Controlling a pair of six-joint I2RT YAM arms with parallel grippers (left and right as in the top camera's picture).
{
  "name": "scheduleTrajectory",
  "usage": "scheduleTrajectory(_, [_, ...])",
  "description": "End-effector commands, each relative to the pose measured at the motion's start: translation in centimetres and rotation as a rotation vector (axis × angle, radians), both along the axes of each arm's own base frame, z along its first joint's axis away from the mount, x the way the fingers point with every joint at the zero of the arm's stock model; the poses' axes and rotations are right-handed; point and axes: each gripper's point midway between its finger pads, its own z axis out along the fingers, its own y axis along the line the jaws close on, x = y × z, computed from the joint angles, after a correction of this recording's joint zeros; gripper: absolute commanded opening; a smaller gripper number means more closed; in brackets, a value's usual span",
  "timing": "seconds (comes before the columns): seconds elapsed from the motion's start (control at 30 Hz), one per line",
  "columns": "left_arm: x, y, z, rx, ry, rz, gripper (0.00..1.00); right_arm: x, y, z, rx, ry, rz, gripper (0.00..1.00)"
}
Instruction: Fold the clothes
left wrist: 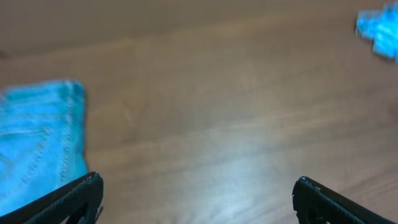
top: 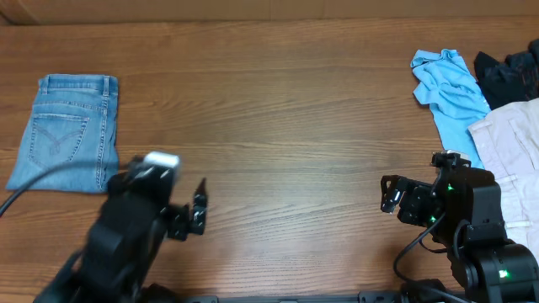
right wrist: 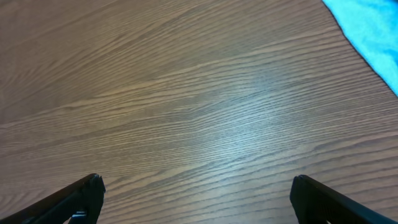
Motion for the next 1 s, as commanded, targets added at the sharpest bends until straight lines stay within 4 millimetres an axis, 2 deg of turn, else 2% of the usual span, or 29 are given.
scheduleTrajectory(0.0, [-1.1,2.9,0.3,0.055,-0.095,0.094,1.0,0.2,-0.4,0.2,-0.014,-0.02,-0.017,1.0])
scheduleTrajectory(0.23, [-1.1,6.6,1.0,0.077,-0.163,0.315,1.0,1.3,-0.6,1.2,-0.024,-0.08,-0.033,1.0])
scheduleTrajectory(0.47, [-0.7,6.9,2.2,0.098,-0.211,0.329,1.0,2.1,-0.9,2.0,-0.04,-0.126,-0.04,1.0])
scheduleTrajectory(0.6, [-0.5,6.0,1.9,0.104,-0.199,0.275,1.0,2.0,-0.9,1.9,-0.04,-0.12,-0.039,1.0])
scheduleTrajectory(0.7, [-0.1,2.8,0.7,0.129,-0.143,0.072,1.0,2.0,-0.9,1.8,-0.04,-0.119,-0.039,1.0])
scheduleTrajectory(0.8, [1.8,1.0,-1.7,0.177,-0.033,0.016,1.0,1.9,-0.9,1.8,-0.04,-0.116,-0.039,1.0])
scheduleTrajectory(0.9, [4.7,1.4,-3.8,0.245,0.051,0.091,1.0,1.8,-0.9,1.7,-0.041,-0.109,-0.039,1.0])
scheduleTrajectory(0.93, [6.2,2.1,-4.7,0.227,0.09,0.156,1.0,1.7,-0.9,1.6,-0.041,-0.106,-0.039,1.0])
scheduleTrajectory(0.97, [6.8,2.5,-5.1,0.208,0.105,0.185,1.0,1.7,-0.9,1.6,-0.041,-0.106,-0.039,1.0])
